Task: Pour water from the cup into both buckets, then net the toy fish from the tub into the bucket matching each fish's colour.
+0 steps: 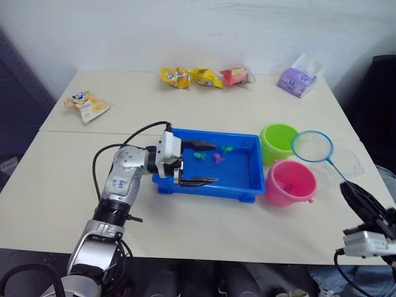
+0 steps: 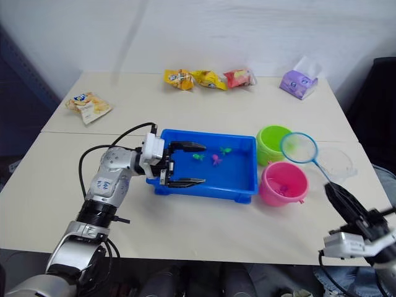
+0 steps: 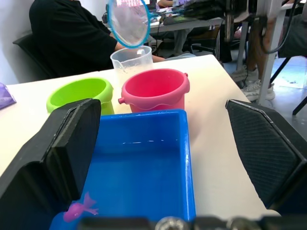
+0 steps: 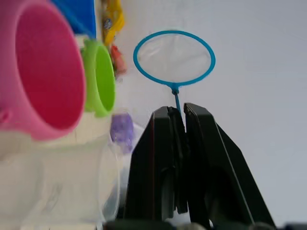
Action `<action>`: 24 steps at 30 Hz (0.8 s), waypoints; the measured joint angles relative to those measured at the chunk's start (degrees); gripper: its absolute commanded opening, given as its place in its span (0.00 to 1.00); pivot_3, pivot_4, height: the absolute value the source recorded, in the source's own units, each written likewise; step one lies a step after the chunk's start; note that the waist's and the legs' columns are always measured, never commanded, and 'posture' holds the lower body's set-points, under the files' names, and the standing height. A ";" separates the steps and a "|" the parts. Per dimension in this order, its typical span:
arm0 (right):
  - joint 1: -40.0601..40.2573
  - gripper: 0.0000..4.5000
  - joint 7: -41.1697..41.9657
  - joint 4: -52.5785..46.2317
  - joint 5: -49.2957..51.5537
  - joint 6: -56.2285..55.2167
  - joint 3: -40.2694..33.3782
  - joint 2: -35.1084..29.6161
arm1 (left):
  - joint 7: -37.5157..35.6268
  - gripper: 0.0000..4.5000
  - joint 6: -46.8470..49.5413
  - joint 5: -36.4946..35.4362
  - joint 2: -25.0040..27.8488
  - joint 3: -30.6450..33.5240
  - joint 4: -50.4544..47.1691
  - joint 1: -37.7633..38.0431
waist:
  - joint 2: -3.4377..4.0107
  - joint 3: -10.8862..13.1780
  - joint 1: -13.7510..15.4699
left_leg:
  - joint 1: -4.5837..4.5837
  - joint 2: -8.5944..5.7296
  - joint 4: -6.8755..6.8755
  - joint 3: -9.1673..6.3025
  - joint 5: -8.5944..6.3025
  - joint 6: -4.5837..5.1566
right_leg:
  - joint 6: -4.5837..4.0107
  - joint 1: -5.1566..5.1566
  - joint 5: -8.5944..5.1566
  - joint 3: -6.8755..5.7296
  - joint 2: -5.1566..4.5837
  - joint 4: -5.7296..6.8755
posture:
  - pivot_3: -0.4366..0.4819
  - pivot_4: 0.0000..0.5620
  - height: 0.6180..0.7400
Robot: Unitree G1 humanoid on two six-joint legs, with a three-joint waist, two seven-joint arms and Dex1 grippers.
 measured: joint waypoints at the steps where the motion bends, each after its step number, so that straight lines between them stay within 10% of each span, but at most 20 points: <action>1: -0.93 0.00 7.52 -3.26 13.90 0.51 4.99 -2.80 | 0.54 1.00 2.20 -1.27 1.13 1.26 -1.12 0.75 | -0.08 0.04 -0.34 | 0.02 0.10 -0.01 -0.01 0.00 0.00 | 0.00 0.04 0.00 -0.02 0.08 0.00 | 0.48 0.27 1.00; 11: -28.33 0.00 36.92 -23.09 74.55 45.82 21.12 -4.13 | 2.51 1.00 12.12 -5.36 13.10 10.49 -4.54 8.79 | -0.13 0.10 0.31 | -0.22 0.12 0.30 -0.49 -0.13 0.19 | -0.12 0.07 0.01 -0.54 -0.25 -0.12 | 0.48 0.27 1.00; 24: -55.37 0.00 45.88 -19.64 69.24 91.66 30.85 -3.55 | 6.11 1.00 13.01 -5.57 16.14 15.59 -11.50 17.81 | -0.04 0.14 1.68 | -0.76 -0.07 0.16 -0.81 -0.25 0.32 | -0.19 -0.21 -0.03 -0.84 -0.48 -0.59 | 0.48 0.27 1.00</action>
